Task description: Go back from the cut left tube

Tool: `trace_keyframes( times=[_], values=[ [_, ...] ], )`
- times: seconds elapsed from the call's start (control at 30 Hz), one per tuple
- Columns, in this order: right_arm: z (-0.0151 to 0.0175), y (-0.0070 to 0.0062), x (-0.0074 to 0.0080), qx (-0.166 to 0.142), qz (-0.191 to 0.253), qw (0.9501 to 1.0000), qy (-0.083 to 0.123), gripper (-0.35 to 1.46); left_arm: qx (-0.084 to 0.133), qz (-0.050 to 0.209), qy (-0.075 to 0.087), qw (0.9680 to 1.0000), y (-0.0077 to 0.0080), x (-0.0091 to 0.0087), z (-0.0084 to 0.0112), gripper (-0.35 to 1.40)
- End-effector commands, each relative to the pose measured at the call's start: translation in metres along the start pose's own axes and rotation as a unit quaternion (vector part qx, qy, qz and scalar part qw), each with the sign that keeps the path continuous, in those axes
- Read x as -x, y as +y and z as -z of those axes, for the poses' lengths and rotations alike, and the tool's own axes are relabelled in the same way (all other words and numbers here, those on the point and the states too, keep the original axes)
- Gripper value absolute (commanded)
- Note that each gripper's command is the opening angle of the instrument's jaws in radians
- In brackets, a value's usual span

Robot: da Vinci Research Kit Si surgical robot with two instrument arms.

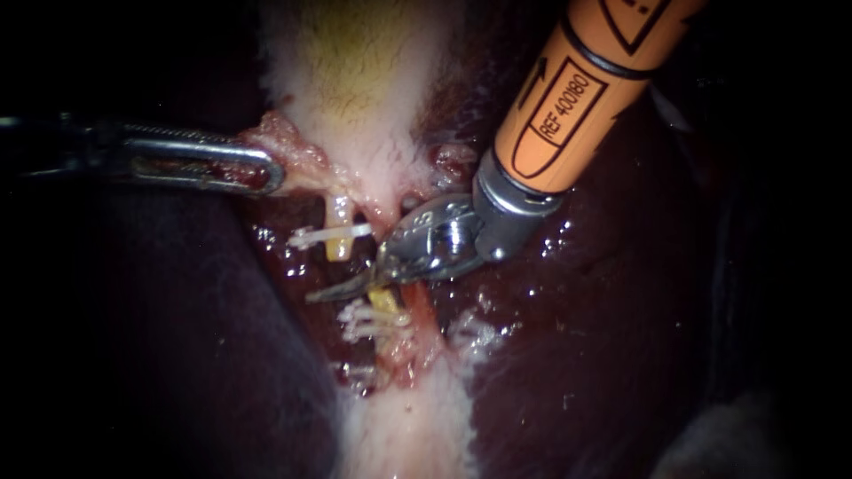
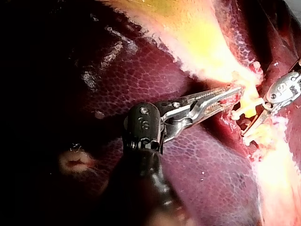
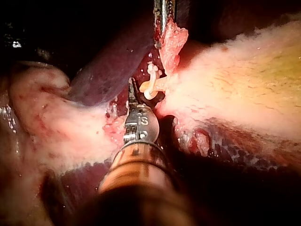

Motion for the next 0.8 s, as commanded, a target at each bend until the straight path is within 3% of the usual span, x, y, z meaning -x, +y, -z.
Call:
trace_keyframes(
  times=[0.03, 0.1, 0.13, 0.2, 0.27, 0.33, 0.57, 0.67, 0.73, 0.8],
  values=[
    [0.0000, -0.0001, 0.0000, -0.001, 0.000, 1.0000, 0.000, -0.35, 0.000, 0.000, 0.000, 1.0000, -0.0001, 0.0000, 0.0000, -0.35],
    [-0.0001, -0.0002, 0.0000, 0.000, 0.001, 1.0000, 0.000, -0.25, 0.000, 0.000, 0.000, 1.0000, -0.0001, 0.0000, 0.0000, -0.35],
    [-0.0001, -0.0003, -0.0001, 0.008, 0.001, 1.0000, 0.002, 0.20, 0.000, 0.000, 0.000, 1.0000, -0.0001, 0.0000, 0.0000, -0.35],
    [-0.0002, -0.0006, -0.0002, 0.028, 0.001, 0.9996, 0.007, 0.84, 0.000, 0.000, 0.000, 1.0000, -0.0001, 0.0000, 0.0000, -0.35],
    [-0.0002, -0.0008, -0.0002, 0.030, 0.000, 0.9995, 0.008, 1.06, 0.000, 0.000, 0.000, 1.0000, -0.0001, 0.0001, 0.0001, -0.35],
    [-0.0002, -0.0009, -0.0003, 0.030, -0.006, 0.9995, 0.007, 1.20, 0.000, 0.000, 0.000, 1.0000, -0.0002, 0.0001, 0.0001, -0.35],
    [0.0000, -0.0011, -0.0001, 0.034, -0.008, 0.9994, 0.008, 1.28, 0.001, 0.000, 0.000, 1.0000, -0.0003, 0.0001, 0.0001, -0.35],
    [0.0007, -0.0018, 0.0002, 0.070, -0.008, 0.9973, 0.020, 1.41, 0.001, 0.000, 0.000, 1.0000, -0.0004, 0.0001, 0.0001, -0.35],
    [0.0017, -0.0028, 0.0006, 0.110, -0.013, 0.9933, 0.031, 1.43, 0.001, 0.000, 0.000, 1.0000, -0.0005, 0.0001, 0.0002, -0.35],
    [0.0027, -0.0037, 0.0011, 0.125, -0.002, 0.9917, 0.031, 1.43, 0.001, 0.000, -0.001, 1.0000, -0.0007, 0.0001, 0.0002, -0.35]
  ],
)
